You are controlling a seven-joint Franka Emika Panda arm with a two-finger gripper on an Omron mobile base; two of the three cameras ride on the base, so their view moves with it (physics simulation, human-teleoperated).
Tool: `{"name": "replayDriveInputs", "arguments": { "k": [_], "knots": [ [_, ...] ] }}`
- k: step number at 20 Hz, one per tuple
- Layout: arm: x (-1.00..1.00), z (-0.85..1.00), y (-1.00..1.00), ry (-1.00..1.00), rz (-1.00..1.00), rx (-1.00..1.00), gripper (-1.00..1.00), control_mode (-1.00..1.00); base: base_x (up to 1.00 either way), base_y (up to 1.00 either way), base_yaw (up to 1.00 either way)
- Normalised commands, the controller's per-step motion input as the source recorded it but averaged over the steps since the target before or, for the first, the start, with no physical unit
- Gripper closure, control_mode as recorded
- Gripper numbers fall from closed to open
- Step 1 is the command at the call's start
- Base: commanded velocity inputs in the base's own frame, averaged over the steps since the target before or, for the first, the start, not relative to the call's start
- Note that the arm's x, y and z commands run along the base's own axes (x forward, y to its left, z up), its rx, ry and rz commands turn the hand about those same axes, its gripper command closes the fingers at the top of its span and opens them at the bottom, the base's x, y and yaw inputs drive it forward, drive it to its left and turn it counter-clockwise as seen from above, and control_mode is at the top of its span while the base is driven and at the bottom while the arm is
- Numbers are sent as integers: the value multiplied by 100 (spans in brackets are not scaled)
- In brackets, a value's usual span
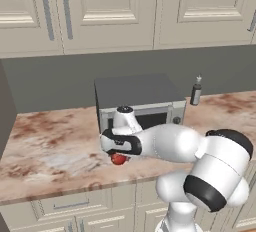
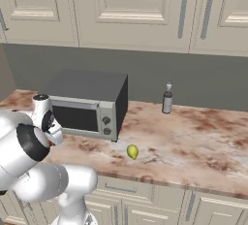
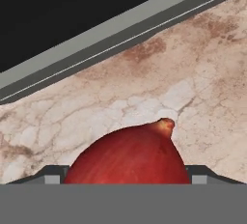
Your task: Place the onion and lemon inside the fridge drawer. Close the drawer after placing the vegetables.
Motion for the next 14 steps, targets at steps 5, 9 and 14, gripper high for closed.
{"name": "replayDriveInputs", "arguments": {
  "k": [5,9,14],
  "knots": [
    [-35,100,-9,-15,0,0,100,-100,0,0,0],
    [-39,100,-18,-11,0,1,100,-100,0,0,0],
    [-30,81,-45,-3,0,0,100,-100,0,0,0]
  ]
}}
